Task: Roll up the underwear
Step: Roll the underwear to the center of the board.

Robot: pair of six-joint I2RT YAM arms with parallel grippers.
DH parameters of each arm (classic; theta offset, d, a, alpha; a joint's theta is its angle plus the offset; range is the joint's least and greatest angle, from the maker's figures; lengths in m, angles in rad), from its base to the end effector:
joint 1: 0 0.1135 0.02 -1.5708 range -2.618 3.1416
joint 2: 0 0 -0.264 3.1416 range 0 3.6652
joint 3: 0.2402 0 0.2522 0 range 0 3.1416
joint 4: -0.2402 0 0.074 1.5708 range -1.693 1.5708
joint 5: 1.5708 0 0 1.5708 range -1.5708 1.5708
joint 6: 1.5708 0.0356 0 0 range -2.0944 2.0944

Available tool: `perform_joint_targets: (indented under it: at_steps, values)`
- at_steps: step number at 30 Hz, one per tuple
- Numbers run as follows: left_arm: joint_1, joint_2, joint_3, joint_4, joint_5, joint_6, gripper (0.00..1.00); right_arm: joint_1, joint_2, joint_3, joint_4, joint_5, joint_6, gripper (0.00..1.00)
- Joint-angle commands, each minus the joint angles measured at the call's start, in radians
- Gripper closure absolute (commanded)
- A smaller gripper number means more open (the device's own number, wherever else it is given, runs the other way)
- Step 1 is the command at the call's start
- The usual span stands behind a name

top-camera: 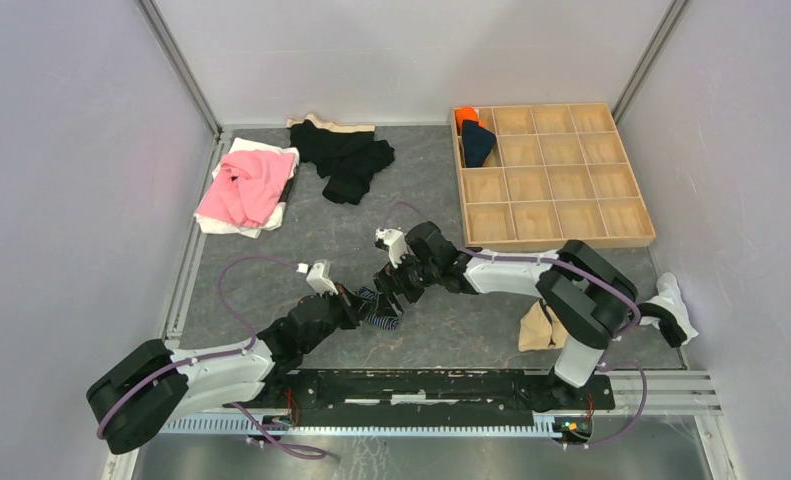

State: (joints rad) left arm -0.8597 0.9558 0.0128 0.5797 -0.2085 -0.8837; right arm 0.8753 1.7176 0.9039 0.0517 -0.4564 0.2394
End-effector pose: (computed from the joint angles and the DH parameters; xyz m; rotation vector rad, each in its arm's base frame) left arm 0.1112 -0.1178 0.1274 -0.1720 2.0419 -0.9413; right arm 0.2104 0.2765 0.1647 -1.0106 2.2814 1.0515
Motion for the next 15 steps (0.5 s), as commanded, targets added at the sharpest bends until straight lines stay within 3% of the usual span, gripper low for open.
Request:
perform_joint_targets:
  at_steps: [1,10,15]
  values:
    - [0.002,0.020,-0.071,-0.057,-0.020,0.032,0.98,0.000,0.069,0.062,0.033,-0.059,0.023,0.02]
    - [0.002,0.024,-0.066,-0.057,-0.014,0.038,0.98,0.001,0.154,0.083,0.016,-0.074,0.024,0.02]
    - [0.002,0.027,-0.062,-0.057,-0.012,0.039,0.98,0.000,0.163,0.046,0.003,-0.067,0.014,0.18]
